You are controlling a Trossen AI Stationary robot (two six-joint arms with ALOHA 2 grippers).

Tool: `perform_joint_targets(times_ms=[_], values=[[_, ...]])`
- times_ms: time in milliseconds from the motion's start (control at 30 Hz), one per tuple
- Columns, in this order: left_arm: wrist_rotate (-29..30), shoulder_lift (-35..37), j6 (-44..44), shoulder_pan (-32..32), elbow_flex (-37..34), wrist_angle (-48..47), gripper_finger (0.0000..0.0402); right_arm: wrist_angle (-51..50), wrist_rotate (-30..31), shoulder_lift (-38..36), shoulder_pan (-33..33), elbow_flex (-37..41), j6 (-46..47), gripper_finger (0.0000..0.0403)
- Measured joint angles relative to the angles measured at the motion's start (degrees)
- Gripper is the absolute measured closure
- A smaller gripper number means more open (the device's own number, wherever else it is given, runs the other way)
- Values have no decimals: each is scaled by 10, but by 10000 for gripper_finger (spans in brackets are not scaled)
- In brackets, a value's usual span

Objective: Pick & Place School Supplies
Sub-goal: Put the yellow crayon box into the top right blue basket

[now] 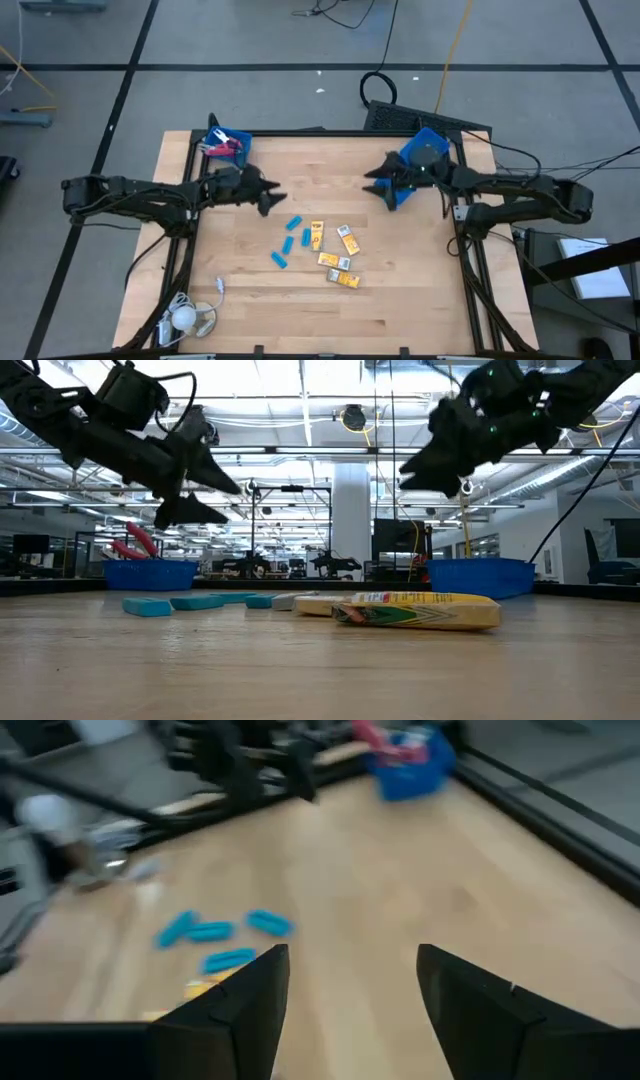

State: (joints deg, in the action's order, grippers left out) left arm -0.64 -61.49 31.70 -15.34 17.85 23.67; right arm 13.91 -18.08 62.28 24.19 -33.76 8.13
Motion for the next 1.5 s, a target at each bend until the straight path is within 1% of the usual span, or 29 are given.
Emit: perform_joint_targets(times_ms=[67,167,300,400,467,567,700,800,933,1067,1167,1267,1400,1500], values=[[-3,-5,-13,39,4,-3,89,10,7,0,-34,0,-1,192],[25,-28,-20,103,33,-45,89,11,58,0,-78,0,-6,193],[62,-93,-9,173,118,-143,89,7,140,0,-120,0,-18,193],[69,-164,4,209,198,-220,89,14,187,0,-138,0,-23,195],[72,-214,16,225,252,-265,89,16,212,0,-145,0,-28,195],[72,-288,61,238,329,-323,89,15,239,0,-153,0,-29,195],[86,-368,128,240,415,-398,89,17,257,0,-162,0,-29,195],[114,-417,163,240,458,-414,89,19,257,0,-165,0,-29,195],[117,-473,169,241,495,-415,89,21,256,0,-165,0,-28,195],[122,-504,204,241,510,-422,89,21,256,0,-165,0,-28,195],[118,-510,216,242,514,-448,89,21,256,0,-165,0,-28,195],[117,-506,207,242,515,-501,90,21,256,0,-165,0,-28,195],[117,-490,176,241,512,-577,90,21,256,0,-165,0,-28,195],[99,-474,155,241,510,-616,90,21,255,0,-165,0,-28,195]])
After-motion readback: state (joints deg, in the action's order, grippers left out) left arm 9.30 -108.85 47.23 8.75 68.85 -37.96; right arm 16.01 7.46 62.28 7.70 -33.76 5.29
